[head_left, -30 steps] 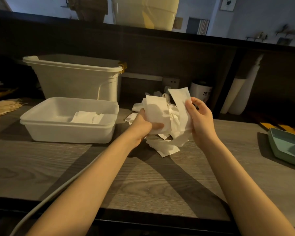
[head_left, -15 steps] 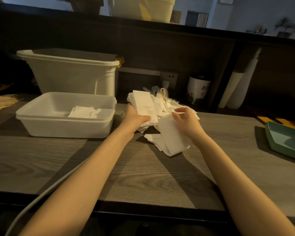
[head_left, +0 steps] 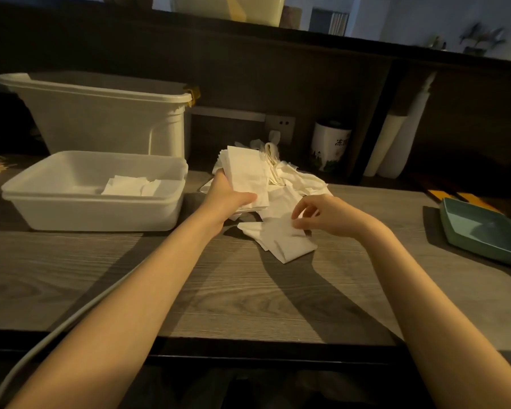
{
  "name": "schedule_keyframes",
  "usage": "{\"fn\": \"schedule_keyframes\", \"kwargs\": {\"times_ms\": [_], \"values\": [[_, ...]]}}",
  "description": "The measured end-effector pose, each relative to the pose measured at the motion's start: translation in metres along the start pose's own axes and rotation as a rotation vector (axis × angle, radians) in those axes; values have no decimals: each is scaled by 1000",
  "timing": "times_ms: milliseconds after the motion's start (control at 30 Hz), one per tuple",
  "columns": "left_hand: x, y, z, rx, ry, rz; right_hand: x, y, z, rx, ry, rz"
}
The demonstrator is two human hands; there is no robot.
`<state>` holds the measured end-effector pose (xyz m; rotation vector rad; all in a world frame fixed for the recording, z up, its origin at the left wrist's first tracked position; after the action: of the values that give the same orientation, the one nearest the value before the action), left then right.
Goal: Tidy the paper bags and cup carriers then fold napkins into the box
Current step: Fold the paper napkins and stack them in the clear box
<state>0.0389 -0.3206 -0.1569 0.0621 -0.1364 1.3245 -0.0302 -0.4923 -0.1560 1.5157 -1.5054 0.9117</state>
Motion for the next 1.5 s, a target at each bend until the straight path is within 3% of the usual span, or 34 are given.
{"fn": "schedule_keyframes", "kwargs": {"times_ms": [333, 600, 1000, 1200, 1333, 1500], "values": [[-3, 1, -4, 23, -27, -22, -18, 4, 22, -170, -69, 33], [-1, 2, -4, 16, -12, -16, -14, 9, 19, -153, -383, 124], [10, -5, -5, 56, 26, 58, 41, 7, -10, 32, -614, 550], [13, -5, -6, 50, 43, 58, 41, -2, -23, 117, -689, 612], [13, -6, -6, 42, 29, 67, 29, -4, -27, 169, -722, 539], [15, -8, -6, 42, 26, 71, 28, -2, -28, 180, -537, 566]]}}
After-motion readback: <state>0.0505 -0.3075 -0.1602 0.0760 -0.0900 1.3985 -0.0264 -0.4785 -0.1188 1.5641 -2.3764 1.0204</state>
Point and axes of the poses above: each hand's wrist, its own y-axis away from the middle knuckle, its own x-axis out of the back of the hand, z = x × y, the point moved 6 cm from there along -y, towards the middle knuckle, and after that the axes turned 2 degrees about x, right-handed, at the moved point
